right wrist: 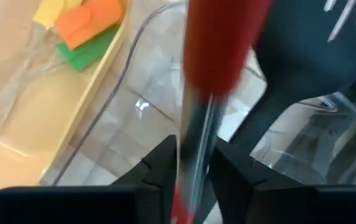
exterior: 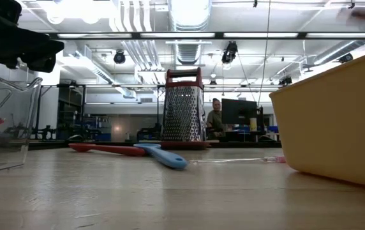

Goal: Pick & Place Kitchen Items
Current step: Put the right red serving spoon into the right transparent bin, then put the light blue serving spoon into the right transparent bin

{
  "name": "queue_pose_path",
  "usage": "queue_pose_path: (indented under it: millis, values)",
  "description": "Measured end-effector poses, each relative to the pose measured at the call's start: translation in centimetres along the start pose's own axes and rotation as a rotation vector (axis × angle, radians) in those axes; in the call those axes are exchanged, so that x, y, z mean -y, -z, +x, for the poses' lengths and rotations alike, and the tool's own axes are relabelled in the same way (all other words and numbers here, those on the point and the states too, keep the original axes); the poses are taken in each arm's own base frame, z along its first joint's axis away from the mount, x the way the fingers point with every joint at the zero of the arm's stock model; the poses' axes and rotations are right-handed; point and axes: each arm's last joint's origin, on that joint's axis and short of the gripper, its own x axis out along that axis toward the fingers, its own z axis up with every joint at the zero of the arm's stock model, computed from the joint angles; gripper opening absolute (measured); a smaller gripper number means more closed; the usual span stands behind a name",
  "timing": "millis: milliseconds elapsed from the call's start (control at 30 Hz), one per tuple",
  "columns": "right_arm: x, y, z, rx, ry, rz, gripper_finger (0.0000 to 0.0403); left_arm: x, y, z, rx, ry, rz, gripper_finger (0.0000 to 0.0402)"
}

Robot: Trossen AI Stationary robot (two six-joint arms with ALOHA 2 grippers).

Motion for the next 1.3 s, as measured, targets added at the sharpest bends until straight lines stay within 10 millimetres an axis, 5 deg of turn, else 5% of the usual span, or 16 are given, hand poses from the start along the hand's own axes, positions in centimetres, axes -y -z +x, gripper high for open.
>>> queue_pose_path:
  millis: [433, 700, 967, 1300]
  values:
    - [0.2, -0.2, -0.3, 0.016, -0.002, -0.011, 0.0193, 0.0, 0.0, 0.0, 0.0, 0.0, 0.0, 0.0159]
    - [-0.7, -0.6, -3.2, -0.009, -0.113, -0.051, 0.022, 0.0, 0.0, 0.0, 0.001, 0.0, 0.0, 0.0159]
    - [-2.0, -2.2, -6.2, 0.286, -0.308, -0.134, 0.0234, 0.0, 0.0, 0.0, 0.0, 0.001, 0.0, 0.0158]
    - [-3.0, -6.0, -6.2, 0.468, -0.254, -0.219, 0.0233, 0.0, 0.0, 0.0, 0.001, 0.0, 0.0, 0.0159]
